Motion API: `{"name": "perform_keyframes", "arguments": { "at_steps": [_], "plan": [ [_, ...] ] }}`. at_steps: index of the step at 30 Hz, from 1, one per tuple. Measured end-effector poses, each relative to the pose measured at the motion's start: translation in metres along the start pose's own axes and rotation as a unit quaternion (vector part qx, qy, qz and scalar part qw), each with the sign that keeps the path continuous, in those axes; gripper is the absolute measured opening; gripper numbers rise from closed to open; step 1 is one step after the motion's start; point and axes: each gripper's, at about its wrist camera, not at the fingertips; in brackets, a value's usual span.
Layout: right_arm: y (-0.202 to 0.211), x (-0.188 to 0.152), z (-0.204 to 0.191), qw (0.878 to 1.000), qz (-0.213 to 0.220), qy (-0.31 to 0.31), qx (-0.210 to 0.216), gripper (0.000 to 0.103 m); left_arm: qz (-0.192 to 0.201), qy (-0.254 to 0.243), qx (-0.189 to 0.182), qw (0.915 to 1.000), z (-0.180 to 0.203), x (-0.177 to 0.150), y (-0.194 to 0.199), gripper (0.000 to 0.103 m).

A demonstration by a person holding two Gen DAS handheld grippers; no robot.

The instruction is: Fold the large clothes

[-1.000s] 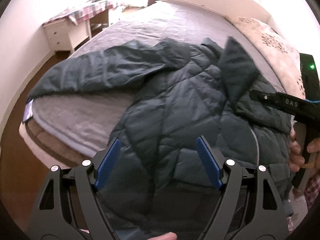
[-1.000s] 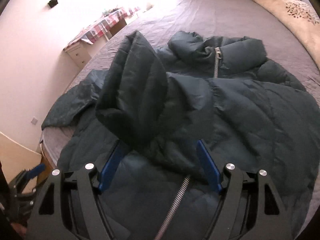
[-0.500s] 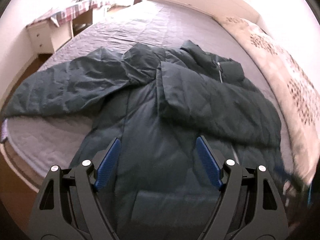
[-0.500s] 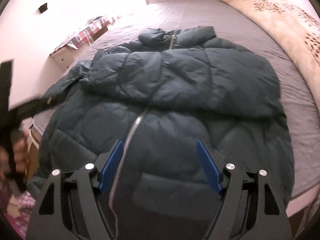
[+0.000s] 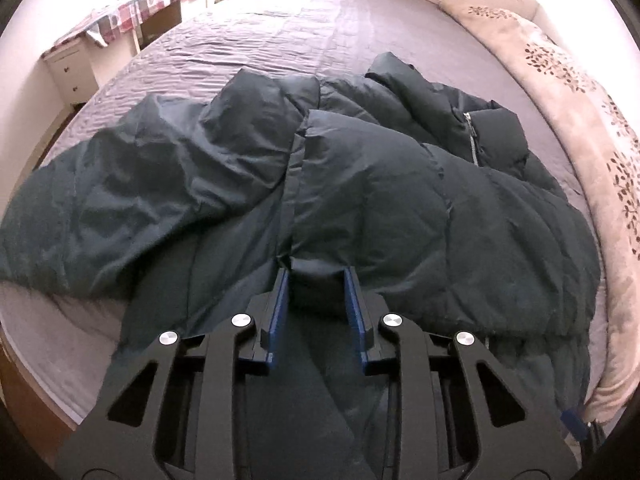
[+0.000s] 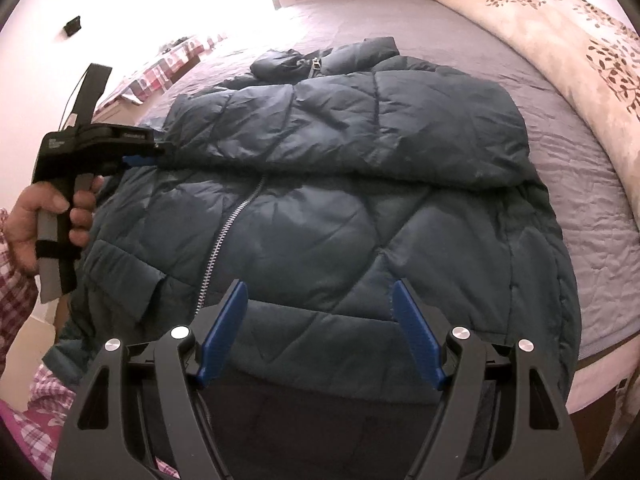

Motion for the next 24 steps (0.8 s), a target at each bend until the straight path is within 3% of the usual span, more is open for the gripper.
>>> {"name": "perform_keyframes", "arguments": {
  "at_steps": [6,8,10,18,24],
  "plan": [
    [0.0,-0.004,-0.004,1.0,-0.001,0.002,-0.001,0.074,0.005,0.008,-0.005,0.9999,-0.003,-0.004,0.006,0.032],
    [0.001,-0.004,-0.006,1.0,-0.002,0.004,-0.002,0.074,0.012,0.018,-0.004,0.9998,-0.007,-0.009,0.015,0.056],
    [0.001,-0.005,-0.007,1.0,-0.004,0.005,-0.002,0.074,0.023,0.027,-0.006,0.9993,-0.014,-0.017,0.026,0.069],
    [0.004,-0.006,-0.017,1.0,-0.011,0.016,-0.008,0.074,0.028,0.095,-0.044,0.9941,-0.069,-0.048,0.054,0.077],
    [0.001,-0.007,-0.028,0.999,-0.02,0.033,-0.014,0.074,0.036,0.2,-0.048,0.9781,-0.149,-0.06,0.058,0.077]
  ]
}}
Point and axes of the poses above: each gripper's, at about its wrist camera, not at the fingertips, and y roughly against the way its jaws point, z to its right, x to its top, and after that the axes turned 3 degrees about y, right-handed
